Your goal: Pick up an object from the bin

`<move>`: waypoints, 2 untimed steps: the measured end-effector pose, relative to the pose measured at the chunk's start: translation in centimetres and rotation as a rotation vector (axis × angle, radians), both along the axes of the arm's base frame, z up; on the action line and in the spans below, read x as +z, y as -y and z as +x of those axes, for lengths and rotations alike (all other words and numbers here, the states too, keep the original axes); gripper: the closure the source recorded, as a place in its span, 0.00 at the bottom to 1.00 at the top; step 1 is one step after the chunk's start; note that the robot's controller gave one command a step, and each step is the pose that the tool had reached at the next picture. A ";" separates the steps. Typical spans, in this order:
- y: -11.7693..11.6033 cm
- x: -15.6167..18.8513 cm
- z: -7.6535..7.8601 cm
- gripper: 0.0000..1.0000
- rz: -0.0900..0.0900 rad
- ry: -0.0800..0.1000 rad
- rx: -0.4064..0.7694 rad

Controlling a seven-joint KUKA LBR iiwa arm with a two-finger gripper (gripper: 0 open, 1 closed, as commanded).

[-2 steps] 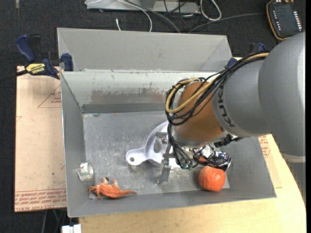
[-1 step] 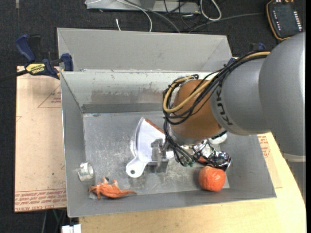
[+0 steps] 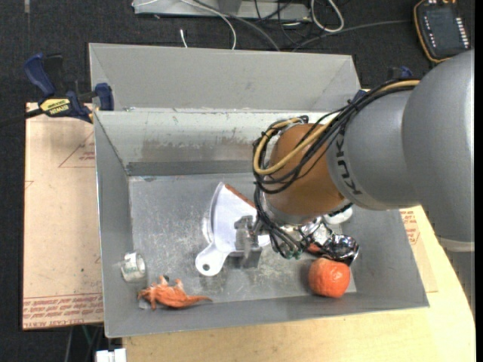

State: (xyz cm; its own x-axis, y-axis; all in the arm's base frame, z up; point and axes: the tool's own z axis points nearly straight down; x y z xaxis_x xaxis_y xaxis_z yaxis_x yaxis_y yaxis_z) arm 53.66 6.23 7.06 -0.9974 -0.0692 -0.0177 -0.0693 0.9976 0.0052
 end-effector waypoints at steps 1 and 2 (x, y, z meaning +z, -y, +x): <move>0.0 1.5 -0.1 1.00 0.000 -0.003 -0.001; 0.0 4.2 -0.2 1.00 -0.001 -0.007 -0.001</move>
Offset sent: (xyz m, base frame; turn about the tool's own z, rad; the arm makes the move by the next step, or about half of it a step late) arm -0.0014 -0.0001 0.0815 0.0007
